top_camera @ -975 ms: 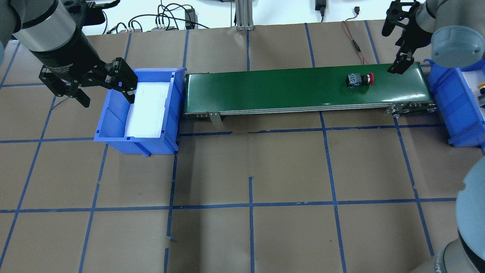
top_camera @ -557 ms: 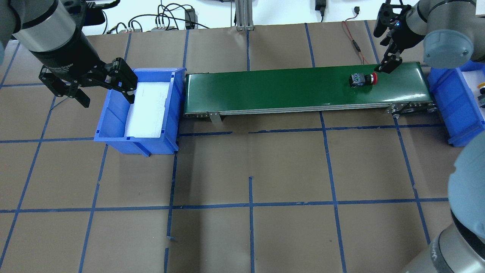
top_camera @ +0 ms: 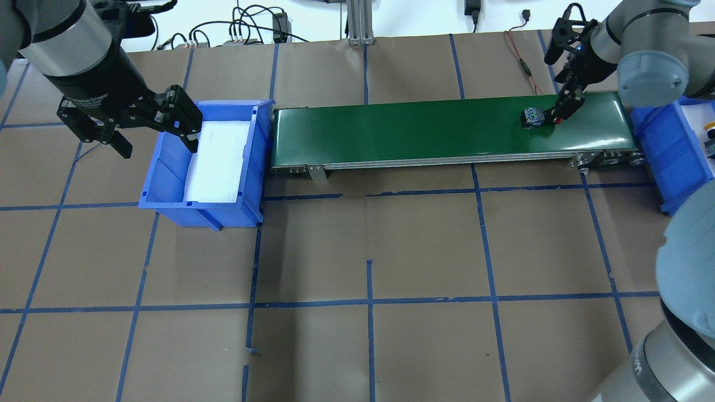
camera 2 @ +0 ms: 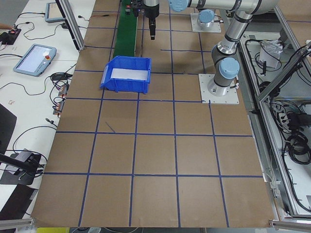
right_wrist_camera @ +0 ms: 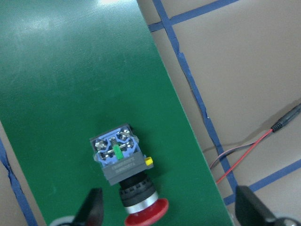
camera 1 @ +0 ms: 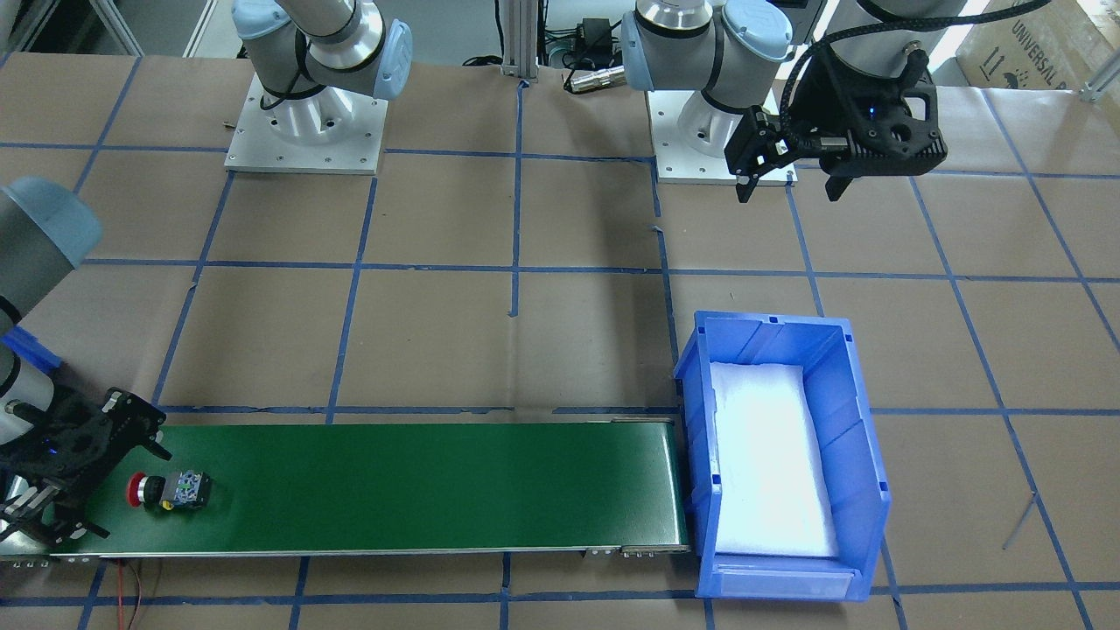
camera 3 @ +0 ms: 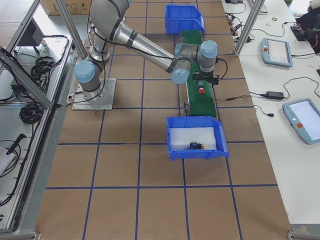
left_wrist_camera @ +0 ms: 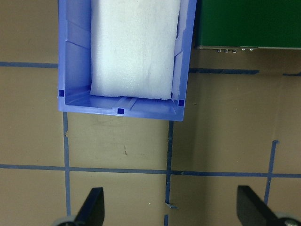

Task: Transport two buttons from left to right
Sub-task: 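Lower the right gripper and grasp the red-capped button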

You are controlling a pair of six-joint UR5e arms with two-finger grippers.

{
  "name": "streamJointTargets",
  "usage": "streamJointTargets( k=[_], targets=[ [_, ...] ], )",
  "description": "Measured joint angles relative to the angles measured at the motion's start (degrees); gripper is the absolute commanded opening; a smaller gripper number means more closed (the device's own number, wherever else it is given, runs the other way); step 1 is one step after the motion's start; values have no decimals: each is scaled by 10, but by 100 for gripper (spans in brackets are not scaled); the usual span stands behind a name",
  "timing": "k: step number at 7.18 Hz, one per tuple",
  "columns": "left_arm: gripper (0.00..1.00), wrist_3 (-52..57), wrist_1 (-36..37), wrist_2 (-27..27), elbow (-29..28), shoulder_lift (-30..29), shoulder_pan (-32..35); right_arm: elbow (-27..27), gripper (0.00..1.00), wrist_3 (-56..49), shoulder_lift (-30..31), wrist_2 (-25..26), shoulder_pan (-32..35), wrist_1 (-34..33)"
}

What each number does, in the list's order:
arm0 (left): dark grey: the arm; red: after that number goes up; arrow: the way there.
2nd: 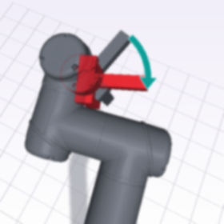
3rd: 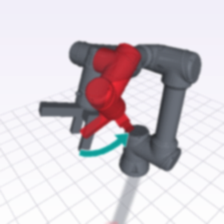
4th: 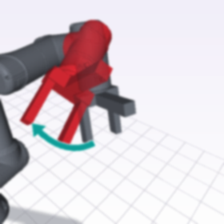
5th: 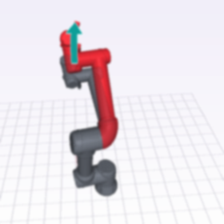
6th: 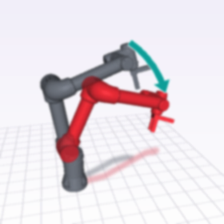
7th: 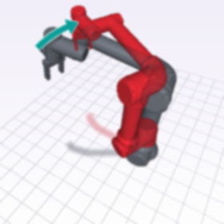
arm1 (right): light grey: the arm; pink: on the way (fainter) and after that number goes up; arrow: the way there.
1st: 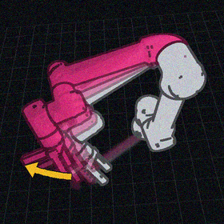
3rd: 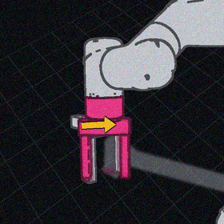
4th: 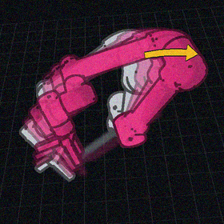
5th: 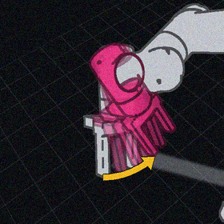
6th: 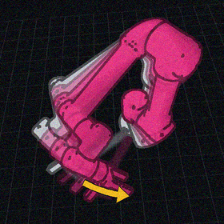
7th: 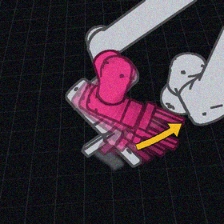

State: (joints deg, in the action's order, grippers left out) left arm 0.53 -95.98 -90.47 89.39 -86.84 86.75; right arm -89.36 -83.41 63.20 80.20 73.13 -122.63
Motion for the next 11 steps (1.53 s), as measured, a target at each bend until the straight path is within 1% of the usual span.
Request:
streamJointTargets(
  k=[1,2,3,4,6,7,8,9,10,11],
  targets=[
    [100,0,0,0,0,0,0,-5,96,5,1,3,0,8],
    [100,0,0,0,0,0,0,-7,89,5,2,6,0,11],
    [100,0,0,0,0,0,0,-9,89,5,2,7,-1,12],
    [100,0,0,-1,0,0,0,-9,86,5,2,8,-1,12],
    [100,0,0,-1,0,0,0,-10,64,4,1,15,-1,11],
    [100,0,0,0,0,0,0,-10,64,4,0,21,-1,11],
    [100,0,1,0,0,0,0,-10,59,3,0,27,-1,10],
    [100,0,1,0,0,0,0,-11,43,2,-2,30,-1,9],
    [100,0,1,1,0,0,0,-11,30,1,-3,37,-2,8],
    [100,0,1,1,0,0,0,-10,24,0,-5,51,-2,7]
  ],
)
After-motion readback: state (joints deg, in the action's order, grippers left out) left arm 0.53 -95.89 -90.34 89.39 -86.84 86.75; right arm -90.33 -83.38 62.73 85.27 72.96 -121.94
